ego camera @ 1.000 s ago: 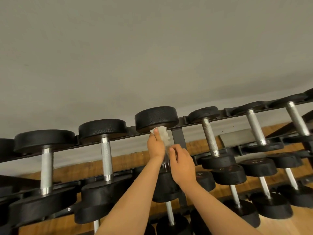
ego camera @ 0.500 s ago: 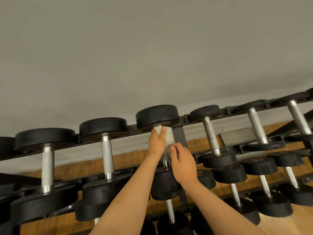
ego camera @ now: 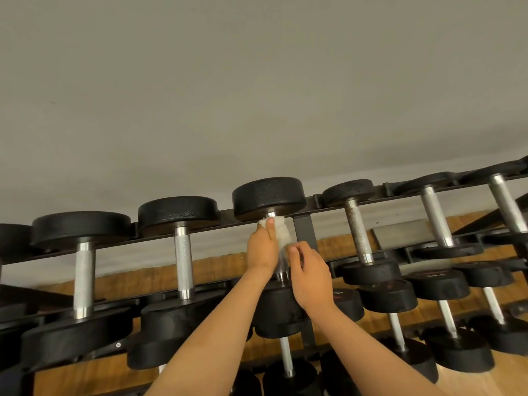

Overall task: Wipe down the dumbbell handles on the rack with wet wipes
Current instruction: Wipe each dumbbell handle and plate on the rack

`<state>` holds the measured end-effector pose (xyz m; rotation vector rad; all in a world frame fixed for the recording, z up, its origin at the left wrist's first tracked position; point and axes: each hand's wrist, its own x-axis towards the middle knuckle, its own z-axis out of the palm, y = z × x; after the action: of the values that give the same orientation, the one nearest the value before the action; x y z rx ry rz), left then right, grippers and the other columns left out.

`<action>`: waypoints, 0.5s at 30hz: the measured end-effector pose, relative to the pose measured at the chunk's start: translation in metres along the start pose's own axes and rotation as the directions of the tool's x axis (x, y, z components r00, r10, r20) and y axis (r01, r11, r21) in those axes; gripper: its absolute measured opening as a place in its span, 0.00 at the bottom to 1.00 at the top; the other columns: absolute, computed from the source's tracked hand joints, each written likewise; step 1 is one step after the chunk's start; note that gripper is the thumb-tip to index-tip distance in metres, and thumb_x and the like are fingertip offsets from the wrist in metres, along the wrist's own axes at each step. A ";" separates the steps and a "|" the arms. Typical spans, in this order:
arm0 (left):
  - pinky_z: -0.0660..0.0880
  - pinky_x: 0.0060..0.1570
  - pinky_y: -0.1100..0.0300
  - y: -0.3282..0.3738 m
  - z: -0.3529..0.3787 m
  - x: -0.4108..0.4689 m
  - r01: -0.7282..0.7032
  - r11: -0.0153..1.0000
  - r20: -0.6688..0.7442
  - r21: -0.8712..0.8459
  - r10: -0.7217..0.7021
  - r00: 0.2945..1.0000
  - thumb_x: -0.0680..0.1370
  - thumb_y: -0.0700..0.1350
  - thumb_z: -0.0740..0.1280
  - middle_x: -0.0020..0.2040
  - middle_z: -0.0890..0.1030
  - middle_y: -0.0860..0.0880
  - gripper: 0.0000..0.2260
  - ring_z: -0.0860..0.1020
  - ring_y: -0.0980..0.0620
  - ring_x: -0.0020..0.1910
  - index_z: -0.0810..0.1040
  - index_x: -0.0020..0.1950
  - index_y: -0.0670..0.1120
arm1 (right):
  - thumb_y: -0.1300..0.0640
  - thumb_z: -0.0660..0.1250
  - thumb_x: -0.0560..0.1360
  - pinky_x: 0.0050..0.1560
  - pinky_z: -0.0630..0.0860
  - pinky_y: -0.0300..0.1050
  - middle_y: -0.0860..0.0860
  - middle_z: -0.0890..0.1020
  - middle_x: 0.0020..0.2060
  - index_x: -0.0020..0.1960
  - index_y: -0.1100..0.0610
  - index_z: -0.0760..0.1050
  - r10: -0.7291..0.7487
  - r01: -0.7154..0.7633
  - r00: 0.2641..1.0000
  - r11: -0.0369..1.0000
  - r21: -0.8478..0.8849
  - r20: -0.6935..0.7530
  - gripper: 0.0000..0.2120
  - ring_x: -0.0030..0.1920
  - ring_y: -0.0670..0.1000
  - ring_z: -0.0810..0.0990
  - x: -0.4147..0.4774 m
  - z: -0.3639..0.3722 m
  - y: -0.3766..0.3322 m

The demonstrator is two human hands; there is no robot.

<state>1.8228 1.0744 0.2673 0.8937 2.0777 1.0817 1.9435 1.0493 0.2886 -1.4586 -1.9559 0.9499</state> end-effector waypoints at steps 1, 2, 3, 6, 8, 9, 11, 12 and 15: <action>0.70 0.38 0.66 -0.001 -0.001 0.001 -0.001 1.000 0.057 -0.017 0.002 0.998 0.85 0.55 0.52 0.42 0.77 0.49 0.17 0.75 0.58 0.40 0.73 0.53 0.44 | 0.51 0.55 0.82 0.40 0.76 0.45 0.46 0.77 0.38 0.49 0.51 0.75 -0.006 0.006 1.000 1.000 0.003 0.001 0.11 0.40 0.44 0.76 0.000 0.000 0.000; 0.71 0.40 0.66 -0.002 -0.002 0.003 -0.003 1.000 0.111 -0.020 0.005 0.994 0.84 0.55 0.53 0.46 0.77 0.48 0.16 0.75 0.57 0.42 0.72 0.57 0.43 | 0.51 0.55 0.82 0.40 0.76 0.45 0.46 0.77 0.38 0.48 0.51 0.74 -0.011 0.011 1.000 1.000 0.007 0.000 0.11 0.39 0.44 0.76 0.000 0.001 0.000; 0.71 0.41 0.65 -0.002 -0.002 0.005 -0.005 1.000 0.141 -0.014 0.007 0.990 0.84 0.55 0.54 0.48 0.77 0.47 0.17 0.75 0.56 0.44 0.72 0.58 0.43 | 0.51 0.56 0.82 0.40 0.76 0.45 0.46 0.77 0.38 0.48 0.52 0.74 -0.013 0.013 1.000 1.000 0.010 0.001 0.10 0.39 0.44 0.76 0.000 0.001 0.001; 0.70 0.39 0.63 0.000 -0.002 0.004 0.011 1.000 0.083 -0.004 -0.011 0.997 0.85 0.56 0.50 0.39 0.76 0.48 0.19 0.75 0.53 0.40 0.73 0.47 0.44 | 0.51 0.56 0.82 0.40 0.76 0.45 0.46 0.77 0.38 0.48 0.52 0.75 -0.011 0.011 1.000 1.000 0.017 -0.001 0.11 0.39 0.44 0.76 0.000 0.001 0.002; 0.68 0.35 0.64 0.000 -0.003 -0.003 0.005 1.000 0.011 0.014 -0.005 1.000 0.85 0.55 0.48 0.35 0.74 0.49 0.21 0.74 0.55 0.36 0.72 0.42 0.45 | 0.50 0.55 0.82 0.40 0.76 0.46 0.46 0.78 0.38 0.49 0.52 0.75 -0.004 0.004 1.000 1.000 0.014 0.000 0.11 0.40 0.44 0.76 0.001 0.002 0.002; 0.68 0.35 0.65 -0.002 -0.004 -0.006 0.001 1.000 0.002 0.018 -0.001 1.000 0.85 0.55 0.48 0.35 0.75 0.50 0.21 0.74 0.55 0.36 0.73 0.42 0.46 | 0.50 0.55 0.82 0.40 0.76 0.47 0.46 0.78 0.38 0.48 0.52 0.75 0.001 -0.001 1.000 1.000 0.010 0.002 0.11 0.40 0.44 0.76 0.001 0.002 0.003; 0.72 0.40 0.64 -0.007 -0.007 -0.008 0.015 1.000 0.101 0.004 -0.016 0.995 0.85 0.56 0.49 0.42 0.78 0.48 0.19 0.76 0.54 0.42 0.74 0.50 0.47 | 0.51 0.55 0.82 0.40 0.76 0.47 0.47 0.78 0.37 0.47 0.52 0.74 -0.002 0.002 1.000 1.000 0.015 0.004 0.11 0.39 0.45 0.76 0.000 0.002 0.003; 0.75 0.46 0.61 -0.007 -0.009 -0.007 0.025 1.000 0.190 0.018 -0.028 0.981 0.84 0.57 0.50 0.49 0.79 0.45 0.19 0.77 0.53 0.46 0.73 0.58 0.46 | 0.51 0.55 0.82 0.39 0.76 0.48 0.47 0.77 0.37 0.47 0.52 0.74 -0.008 0.008 1.000 1.000 0.022 0.002 0.11 0.39 0.45 0.76 0.000 0.002 0.002; 0.74 0.61 0.52 -0.005 -0.016 -0.003 0.043 0.994 0.332 0.096 -0.073 0.941 0.84 0.59 0.51 0.62 0.76 0.42 0.24 0.75 0.47 0.58 0.65 0.71 0.43 | 0.50 0.54 0.82 0.39 0.76 0.49 0.47 0.77 0.36 0.45 0.52 0.74 -0.012 0.012 1.000 0.999 0.033 -0.003 0.13 0.38 0.46 0.76 0.000 0.002 0.003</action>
<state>1.8110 1.0633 0.2715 0.9776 1.8637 0.7514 1.9434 1.0492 0.2852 -1.4277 -1.9360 0.9698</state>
